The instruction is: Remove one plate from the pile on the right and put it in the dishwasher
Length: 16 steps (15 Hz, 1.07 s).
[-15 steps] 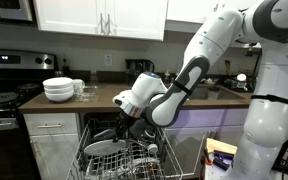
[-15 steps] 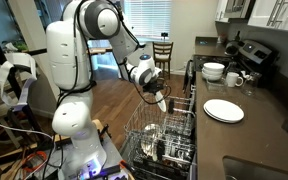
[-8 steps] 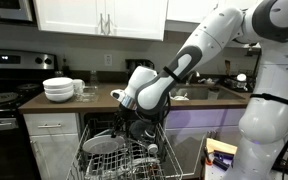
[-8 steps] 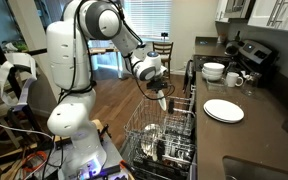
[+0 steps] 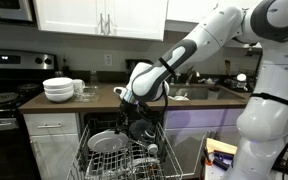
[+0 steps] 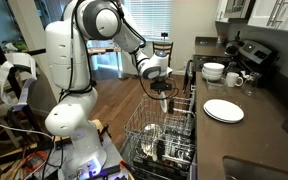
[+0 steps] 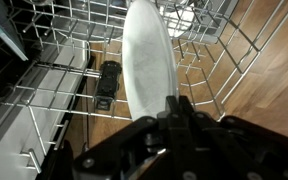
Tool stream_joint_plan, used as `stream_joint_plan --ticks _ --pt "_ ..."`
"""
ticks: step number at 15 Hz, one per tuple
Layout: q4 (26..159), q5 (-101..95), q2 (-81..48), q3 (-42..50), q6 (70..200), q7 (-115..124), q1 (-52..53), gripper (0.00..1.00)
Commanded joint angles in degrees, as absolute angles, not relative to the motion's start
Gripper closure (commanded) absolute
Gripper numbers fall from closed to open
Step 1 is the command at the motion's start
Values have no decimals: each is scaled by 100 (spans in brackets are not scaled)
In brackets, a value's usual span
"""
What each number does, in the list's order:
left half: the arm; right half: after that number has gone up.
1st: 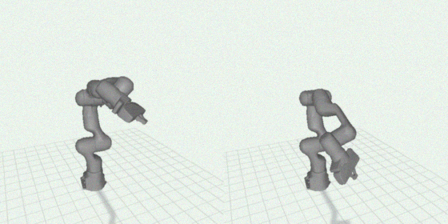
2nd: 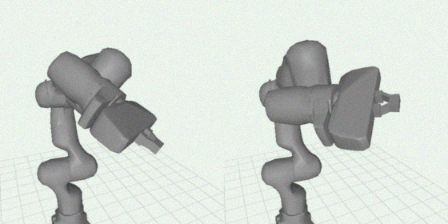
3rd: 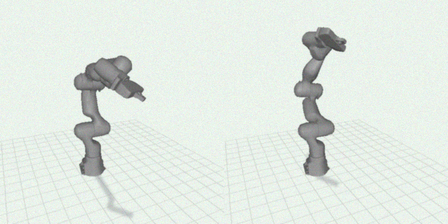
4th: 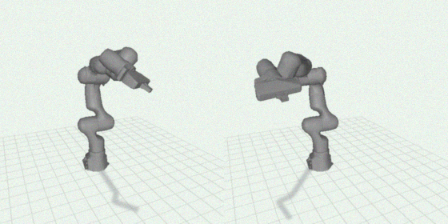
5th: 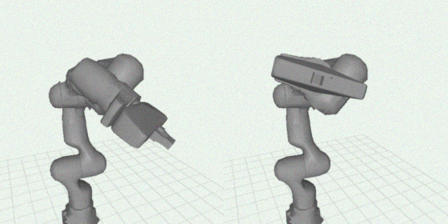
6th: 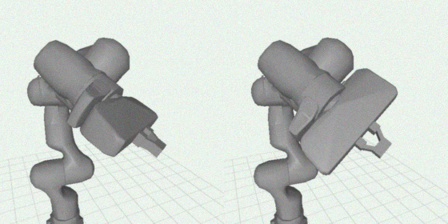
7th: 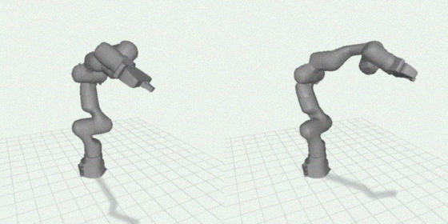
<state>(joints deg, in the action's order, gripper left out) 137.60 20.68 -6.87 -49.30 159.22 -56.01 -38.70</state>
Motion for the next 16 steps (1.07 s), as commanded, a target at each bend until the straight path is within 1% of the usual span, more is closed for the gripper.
stream_joint_plan --ticks 1,11,12,13,16 --pt "13632 2388 -603 -4987 15614 -5936 -4074 98" --pt "13555 2101 -978 -4737 15659 -5716 -4078 98" --pt "13504 2347 -950 -3944 15614 -5876 -3287 98" --pt "13480 2346 -1001 -3757 15618 -5877 -3137 98" --pt "13329 2388 -1181 -2757 15592 -5902 -2212 98"
